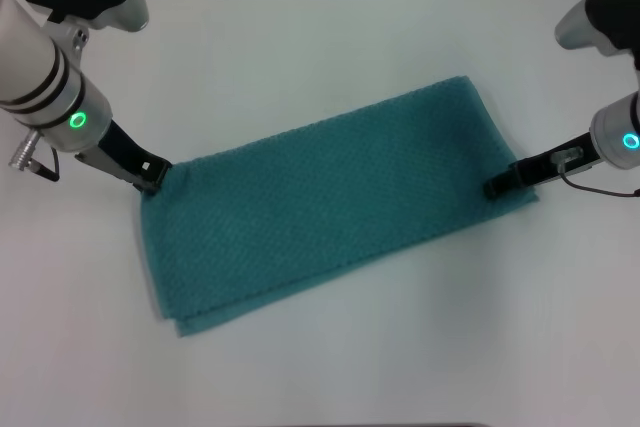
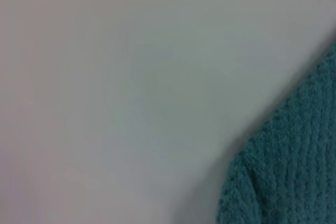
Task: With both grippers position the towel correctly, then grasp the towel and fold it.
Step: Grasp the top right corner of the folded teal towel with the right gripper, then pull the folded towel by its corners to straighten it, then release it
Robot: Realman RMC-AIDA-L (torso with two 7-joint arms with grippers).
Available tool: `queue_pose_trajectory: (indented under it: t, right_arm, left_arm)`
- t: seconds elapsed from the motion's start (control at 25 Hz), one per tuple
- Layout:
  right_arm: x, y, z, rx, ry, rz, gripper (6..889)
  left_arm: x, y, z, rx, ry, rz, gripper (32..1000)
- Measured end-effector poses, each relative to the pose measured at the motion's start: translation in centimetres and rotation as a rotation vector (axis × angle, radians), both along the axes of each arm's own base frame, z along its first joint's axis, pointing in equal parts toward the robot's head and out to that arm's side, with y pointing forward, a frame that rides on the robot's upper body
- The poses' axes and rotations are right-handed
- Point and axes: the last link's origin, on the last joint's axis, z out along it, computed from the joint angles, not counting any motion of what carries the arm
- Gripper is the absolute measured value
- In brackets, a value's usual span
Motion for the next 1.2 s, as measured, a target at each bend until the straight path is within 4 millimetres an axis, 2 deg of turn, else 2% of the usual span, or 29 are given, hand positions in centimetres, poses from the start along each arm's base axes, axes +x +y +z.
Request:
queue_pose_trajectory:
  t: [0.16,0.28,0.52,0.72,0.92,1.2]
  right_arm:
    - [-0.1,0.0,0.0,-0.002,0.001,0.001,627]
    - [-0.2,0.0,0.0,-0.006,0.004,0.002,551]
    - [-0.4,0.1,0.1,-0.015,0.009,0.003,363]
    - [-0.4,0.1,0.3,-0.019,0.013,0.000,156]
    - [-0.4,-0.5,0.2,-0.051,0.022,-0.006,121]
    - [-0.4,-1.8,-0.1,-0.138,0.048,-0.001,126]
  left_arm:
    - [-0.1,-0.1,0.0,0.000,0.000,0.002,61]
    - [-0.1,-0.1,0.0,0.000,0.000,0.003,63]
    - [-0.3,-0.1,0.1,0.000,0.001,0.005,66]
    - [-0.3,-0.1,0.1,0.000,0.002,0.005,69]
    - [-0.4,0.0,0.3,0.007,0.004,0.005,72]
    - [-0.5,0.1,0.5,0.014,0.002,0.001,76]
